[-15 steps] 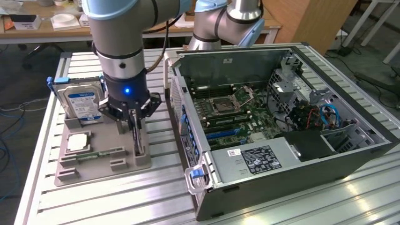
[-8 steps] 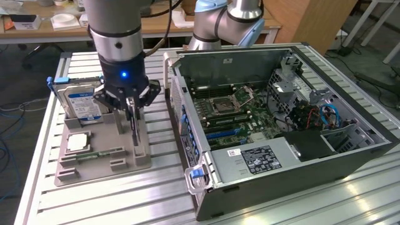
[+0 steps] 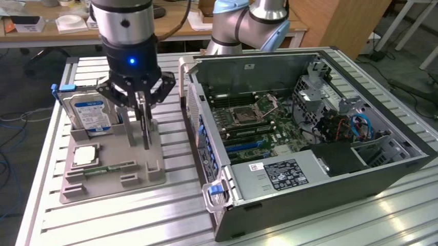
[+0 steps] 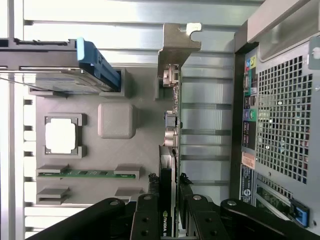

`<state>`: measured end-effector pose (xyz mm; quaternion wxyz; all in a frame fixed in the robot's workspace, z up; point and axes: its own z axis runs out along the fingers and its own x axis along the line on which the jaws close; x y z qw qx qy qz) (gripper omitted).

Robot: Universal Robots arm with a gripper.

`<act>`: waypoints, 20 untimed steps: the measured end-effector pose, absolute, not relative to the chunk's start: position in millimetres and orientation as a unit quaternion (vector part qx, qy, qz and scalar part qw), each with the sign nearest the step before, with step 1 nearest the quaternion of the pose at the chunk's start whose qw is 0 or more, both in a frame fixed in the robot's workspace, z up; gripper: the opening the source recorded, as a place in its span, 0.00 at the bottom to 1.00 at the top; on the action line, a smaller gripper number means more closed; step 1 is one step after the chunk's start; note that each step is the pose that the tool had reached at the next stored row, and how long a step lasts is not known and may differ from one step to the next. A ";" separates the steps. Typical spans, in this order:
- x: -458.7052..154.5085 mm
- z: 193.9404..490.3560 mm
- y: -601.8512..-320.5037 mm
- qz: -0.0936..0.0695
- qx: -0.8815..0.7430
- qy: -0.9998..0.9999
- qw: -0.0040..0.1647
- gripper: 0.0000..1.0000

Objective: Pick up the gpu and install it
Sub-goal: 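Pick up the gpu and move the gpu toward the slot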

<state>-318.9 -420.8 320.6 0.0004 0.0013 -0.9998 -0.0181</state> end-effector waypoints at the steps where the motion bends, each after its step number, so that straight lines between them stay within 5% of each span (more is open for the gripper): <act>1: -319.0 325.1 -420.8 -0.018 0.001 -1.000 0.000 0.26; 20: -318.9 410.3 -420.9 -0.016 0.001 -1.000 0.000 0.26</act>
